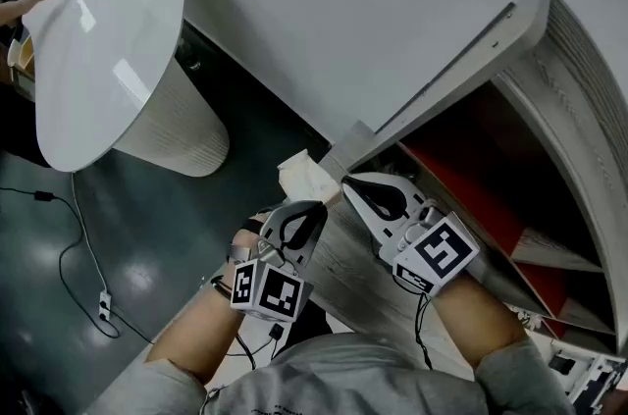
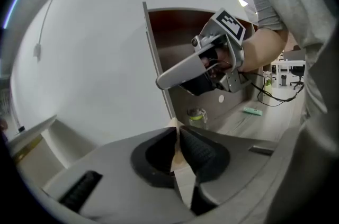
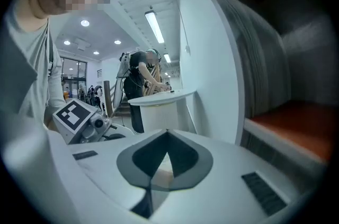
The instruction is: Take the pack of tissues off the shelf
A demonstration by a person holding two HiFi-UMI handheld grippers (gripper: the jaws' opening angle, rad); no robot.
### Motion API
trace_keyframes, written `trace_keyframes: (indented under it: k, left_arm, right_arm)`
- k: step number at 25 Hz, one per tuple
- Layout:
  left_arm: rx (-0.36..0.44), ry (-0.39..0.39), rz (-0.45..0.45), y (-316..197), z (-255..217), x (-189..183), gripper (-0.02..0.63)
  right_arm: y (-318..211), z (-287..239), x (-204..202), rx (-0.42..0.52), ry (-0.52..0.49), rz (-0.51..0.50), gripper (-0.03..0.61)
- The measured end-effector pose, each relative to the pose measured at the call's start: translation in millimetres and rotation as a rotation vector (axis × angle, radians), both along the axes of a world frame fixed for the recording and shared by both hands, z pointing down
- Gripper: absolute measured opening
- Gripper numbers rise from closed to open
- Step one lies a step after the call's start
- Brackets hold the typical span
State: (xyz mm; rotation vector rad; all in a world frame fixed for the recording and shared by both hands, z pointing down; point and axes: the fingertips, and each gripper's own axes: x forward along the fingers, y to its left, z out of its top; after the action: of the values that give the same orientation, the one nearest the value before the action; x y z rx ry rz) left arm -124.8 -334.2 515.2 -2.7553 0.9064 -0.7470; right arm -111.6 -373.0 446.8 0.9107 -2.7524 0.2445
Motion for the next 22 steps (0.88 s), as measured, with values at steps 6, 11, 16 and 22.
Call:
trace_keyframes:
  k: [6,11,16,22]
  left_arm:
    - [-0.064,-0.037,-0.029,12.5,85.5,-1.6,0.044]
    - [-0.053,-0.078,-0.032,15.0,133.1,-2.5,0.044]
    - [-0.039,-0.117,-0.033,20.8,165.3,-8.0,0.044]
    - [-0.032,-0.151,-0.017,27.5,189.4,-9.1,0.044]
  right_arm:
    - [4.4,86.2,-6.9,-0.068,0.026,-0.004,0.021]
    - [-2.0,132.6,-10.9,-0.089,0.026,0.005,0.021]
    - [-2.3,164.0,-19.1,-0.111,0.041,0.0,0.021]
    - [2.3,187.6,-25.7,-0.141,0.047,-0.01,0.021]
